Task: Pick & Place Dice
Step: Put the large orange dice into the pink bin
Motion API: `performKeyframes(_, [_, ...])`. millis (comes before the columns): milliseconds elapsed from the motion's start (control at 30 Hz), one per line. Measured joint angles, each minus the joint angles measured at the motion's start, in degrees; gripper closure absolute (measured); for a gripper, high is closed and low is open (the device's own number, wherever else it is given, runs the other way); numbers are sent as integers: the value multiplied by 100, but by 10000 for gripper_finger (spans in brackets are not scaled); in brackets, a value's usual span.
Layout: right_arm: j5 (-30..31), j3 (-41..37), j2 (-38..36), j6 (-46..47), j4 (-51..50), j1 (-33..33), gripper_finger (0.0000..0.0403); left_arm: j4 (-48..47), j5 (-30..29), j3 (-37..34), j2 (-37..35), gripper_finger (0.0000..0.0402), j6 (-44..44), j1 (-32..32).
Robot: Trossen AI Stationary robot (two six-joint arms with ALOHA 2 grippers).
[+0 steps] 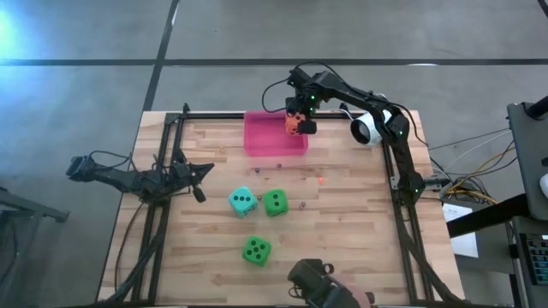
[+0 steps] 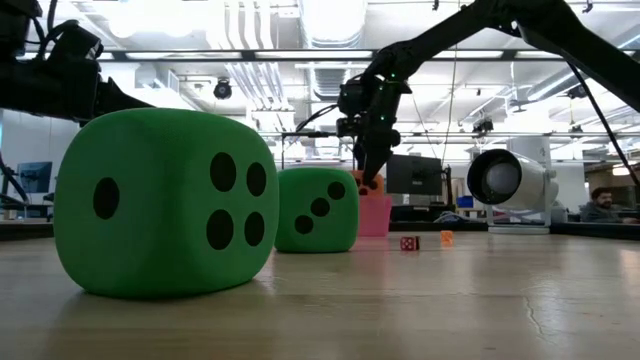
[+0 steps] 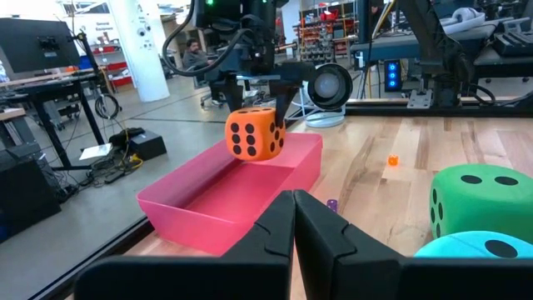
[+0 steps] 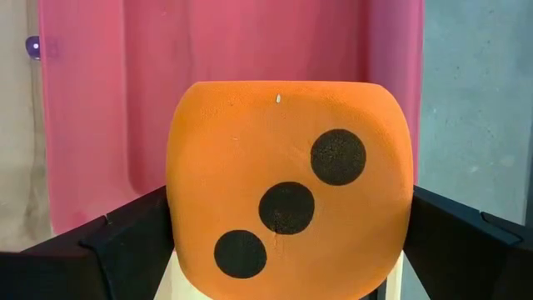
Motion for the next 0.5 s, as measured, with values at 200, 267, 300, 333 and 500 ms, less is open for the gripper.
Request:
performKeyframes(200, [1, 0, 0, 4, 10, 0, 6, -2, 0, 0, -2, 387, 7, -1])
performKeyframes(267, [1, 0, 0, 11, 21, 0, 6, 0, 0, 0, -2, 387, 7, 1])
performKeyframes(300, [1, 0, 0, 20, 23, 0, 6, -1, 0, 0, -1, 387, 7, 1])
performKeyframes(333, [1, 0, 0, 20, 23, 0, 6, -1, 0, 0, 0, 387, 7, 1])
performKeyframes(500, [1, 0, 0, 20, 42, 0, 6, 0, 0, 0, -2, 387, 4, 1])
